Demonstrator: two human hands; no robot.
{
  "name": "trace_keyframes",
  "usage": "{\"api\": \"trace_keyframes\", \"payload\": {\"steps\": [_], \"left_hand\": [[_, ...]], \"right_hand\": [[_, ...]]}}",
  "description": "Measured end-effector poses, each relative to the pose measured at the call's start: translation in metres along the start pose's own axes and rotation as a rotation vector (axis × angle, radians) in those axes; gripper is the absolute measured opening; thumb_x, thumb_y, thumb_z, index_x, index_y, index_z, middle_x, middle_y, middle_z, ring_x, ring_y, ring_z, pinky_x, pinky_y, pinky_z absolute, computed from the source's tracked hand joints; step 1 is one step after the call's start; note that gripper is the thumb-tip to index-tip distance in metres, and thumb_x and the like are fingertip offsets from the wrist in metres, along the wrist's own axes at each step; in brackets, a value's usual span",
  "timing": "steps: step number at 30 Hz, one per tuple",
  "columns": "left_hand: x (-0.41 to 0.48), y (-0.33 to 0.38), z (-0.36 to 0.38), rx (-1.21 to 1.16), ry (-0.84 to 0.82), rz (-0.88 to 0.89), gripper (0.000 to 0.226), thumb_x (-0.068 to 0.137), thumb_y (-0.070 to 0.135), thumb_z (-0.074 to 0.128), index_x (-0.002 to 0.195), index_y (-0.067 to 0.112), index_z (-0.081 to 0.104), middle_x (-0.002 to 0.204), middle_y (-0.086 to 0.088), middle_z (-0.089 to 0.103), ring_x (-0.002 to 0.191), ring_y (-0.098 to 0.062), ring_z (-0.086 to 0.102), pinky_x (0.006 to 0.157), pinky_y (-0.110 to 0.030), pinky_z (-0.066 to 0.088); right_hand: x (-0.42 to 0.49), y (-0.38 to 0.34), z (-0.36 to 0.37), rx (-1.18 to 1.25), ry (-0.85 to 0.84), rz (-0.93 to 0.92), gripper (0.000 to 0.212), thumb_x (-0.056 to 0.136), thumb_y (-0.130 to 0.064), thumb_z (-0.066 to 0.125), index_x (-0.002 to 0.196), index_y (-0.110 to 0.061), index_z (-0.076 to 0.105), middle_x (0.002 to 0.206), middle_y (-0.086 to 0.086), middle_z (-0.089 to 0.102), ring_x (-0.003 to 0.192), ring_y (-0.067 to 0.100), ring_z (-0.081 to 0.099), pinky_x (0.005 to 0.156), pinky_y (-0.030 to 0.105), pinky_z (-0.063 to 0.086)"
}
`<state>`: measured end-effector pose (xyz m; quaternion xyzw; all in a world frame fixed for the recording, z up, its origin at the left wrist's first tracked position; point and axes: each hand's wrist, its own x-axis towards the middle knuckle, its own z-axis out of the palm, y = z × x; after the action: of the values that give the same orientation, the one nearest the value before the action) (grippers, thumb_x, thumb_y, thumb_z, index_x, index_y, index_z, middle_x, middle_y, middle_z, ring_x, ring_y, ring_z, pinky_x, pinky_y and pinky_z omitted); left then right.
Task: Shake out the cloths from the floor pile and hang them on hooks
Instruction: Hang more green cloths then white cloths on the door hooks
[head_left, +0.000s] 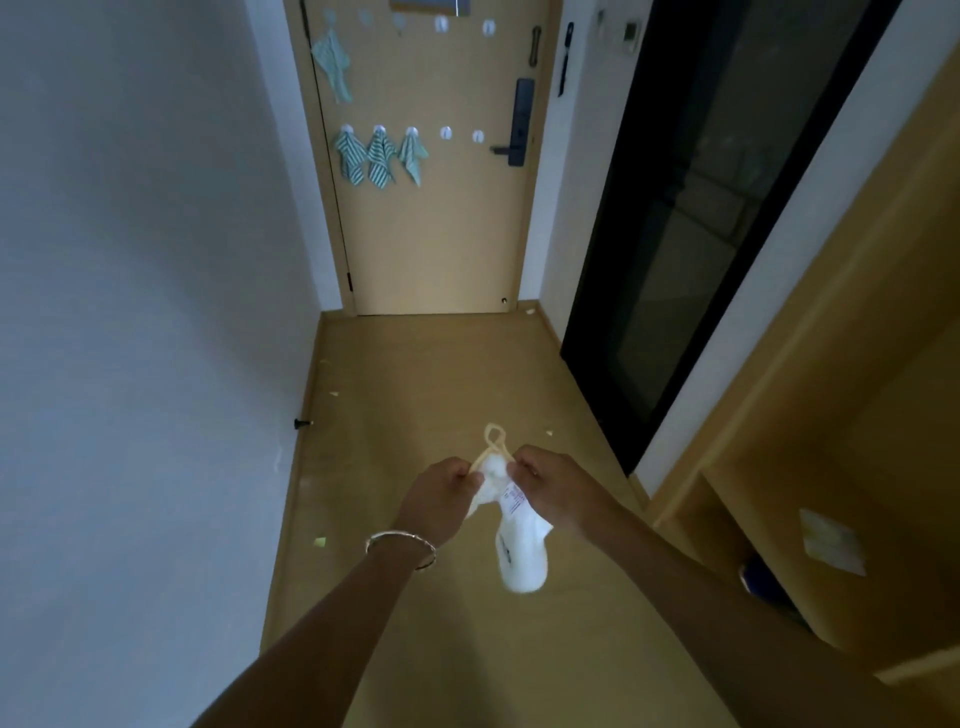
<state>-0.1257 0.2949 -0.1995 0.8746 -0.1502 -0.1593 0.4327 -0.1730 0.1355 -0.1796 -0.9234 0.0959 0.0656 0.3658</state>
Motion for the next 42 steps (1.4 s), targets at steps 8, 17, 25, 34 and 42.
{"api": "trace_keyframes", "payload": {"steps": [8, 17, 25, 34, 42], "left_hand": [[0.082, 0.004, -0.041, 0.058, 0.161, -0.013, 0.021, 0.096, 0.022, 0.044, 0.078, 0.013, 0.05, 0.073, 0.001, 0.051, 0.073, -0.02, 0.048, 0.059, -0.027, 0.026], [0.207, 0.001, -0.083, 0.126, 0.295, -0.018, 0.025, 0.098, 0.016, 0.041, 0.075, 0.012, 0.05, 0.065, 0.004, 0.047, 0.06, -0.01, 0.042, 0.05, -0.014, 0.03], [0.335, 0.031, -0.127, 0.237, 0.362, -0.023, 0.024, 0.099, 0.02, 0.04, 0.103, 0.01, 0.062, 0.086, 0.0, 0.058, 0.072, -0.011, 0.05, 0.054, -0.016, 0.031], [0.439, 0.031, -0.158, 0.228, 0.409, -0.064, 0.022, 0.099, 0.021, 0.04, 0.098, 0.013, 0.06, 0.082, 0.0, 0.059, 0.071, -0.012, 0.05, 0.053, -0.011, 0.03], [0.567, 0.017, -0.188, 0.152, 0.339, 0.014, 0.025, 0.099, 0.019, 0.04, 0.096, 0.007, 0.062, 0.081, 0.0, 0.058, 0.073, -0.014, 0.051, 0.054, -0.013, 0.032]], "right_hand": [[0.097, -0.029, -0.002, -0.035, 0.066, -0.068, 0.027, 0.1, -0.034, 0.038, 0.079, -0.017, 0.045, 0.066, 0.002, 0.056, 0.061, 0.019, 0.052, 0.06, 0.037, 0.042], [0.25, -0.047, -0.022, -0.023, 0.035, -0.225, 0.025, 0.099, -0.03, 0.04, 0.079, -0.017, 0.046, 0.066, 0.001, 0.054, 0.064, 0.023, 0.053, 0.059, 0.035, 0.039], [0.391, -0.054, -0.073, -0.067, -0.042, -0.332, 0.025, 0.101, -0.031, 0.04, 0.089, -0.013, 0.054, 0.074, 0.003, 0.058, 0.066, 0.019, 0.053, 0.053, 0.029, 0.033], [0.498, -0.069, -0.094, -0.091, -0.031, -0.36, 0.023, 0.101, -0.031, 0.039, 0.086, -0.017, 0.051, 0.071, -0.002, 0.056, 0.066, 0.018, 0.053, 0.051, 0.025, 0.034], [0.612, -0.08, -0.108, -0.12, 0.028, -0.296, 0.025, 0.101, -0.029, 0.039, 0.082, -0.015, 0.048, 0.071, 0.004, 0.056, 0.067, 0.024, 0.054, 0.058, 0.032, 0.035]]}}
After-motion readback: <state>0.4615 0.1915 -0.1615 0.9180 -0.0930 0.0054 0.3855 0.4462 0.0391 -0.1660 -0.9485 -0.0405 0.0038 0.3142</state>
